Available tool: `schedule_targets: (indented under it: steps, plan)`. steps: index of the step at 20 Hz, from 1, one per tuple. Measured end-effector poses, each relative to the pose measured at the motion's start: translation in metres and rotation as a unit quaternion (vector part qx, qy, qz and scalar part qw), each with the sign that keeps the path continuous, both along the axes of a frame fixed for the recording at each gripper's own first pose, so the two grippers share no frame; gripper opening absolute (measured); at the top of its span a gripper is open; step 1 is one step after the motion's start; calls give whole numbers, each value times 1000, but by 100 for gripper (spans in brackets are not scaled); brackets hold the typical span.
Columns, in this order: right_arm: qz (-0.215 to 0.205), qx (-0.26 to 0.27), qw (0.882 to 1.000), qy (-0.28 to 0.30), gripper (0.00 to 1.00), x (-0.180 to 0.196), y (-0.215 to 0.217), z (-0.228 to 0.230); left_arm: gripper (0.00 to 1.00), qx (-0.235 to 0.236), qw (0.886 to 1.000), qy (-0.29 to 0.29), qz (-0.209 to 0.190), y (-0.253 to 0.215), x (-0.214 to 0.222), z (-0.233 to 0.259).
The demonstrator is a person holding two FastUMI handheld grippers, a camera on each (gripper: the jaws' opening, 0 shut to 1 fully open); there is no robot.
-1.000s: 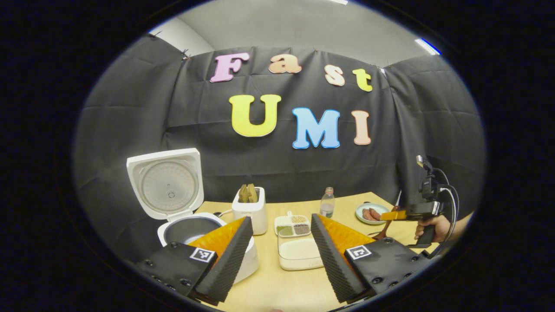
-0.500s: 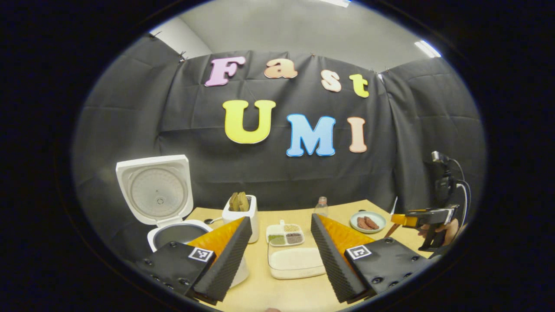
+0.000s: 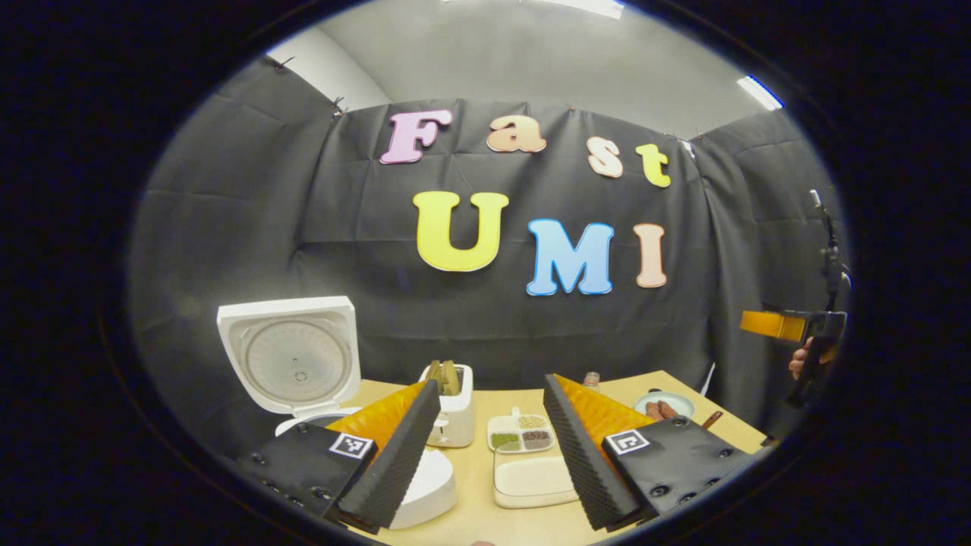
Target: Close the left gripper, press the button to open the rice cooker; take a wooden spoon from the chopstick holder with the right hand, scoop a spoonful of rice and pour it into the rice cooker, then put the wooden spoon back into the chopstick holder.
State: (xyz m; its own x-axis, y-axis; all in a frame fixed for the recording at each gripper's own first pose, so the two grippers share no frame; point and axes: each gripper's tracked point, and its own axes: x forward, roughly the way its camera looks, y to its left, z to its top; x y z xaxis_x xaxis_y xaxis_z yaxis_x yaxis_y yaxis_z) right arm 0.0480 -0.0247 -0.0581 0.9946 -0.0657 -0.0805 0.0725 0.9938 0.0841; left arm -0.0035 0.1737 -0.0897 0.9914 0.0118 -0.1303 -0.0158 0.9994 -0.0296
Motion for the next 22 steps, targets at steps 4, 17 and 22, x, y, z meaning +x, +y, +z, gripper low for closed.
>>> schedule_targets:
  steps: [4, 17, 22]
  plan:
    - [17, -14, 999, -25, 96, 7, 18, 24, 92, 0, 998, -28, 56, 52, 4, 33]
    - [40, -26, 999, -18, 96, 10, 43, 20, 93, -32, 980, -7, 194, 243, 76, 76]
    - [33, -23, 999, -11, 96, 14, 36, 13, 93, -39, 968, 7, 249, 302, 123, 64]
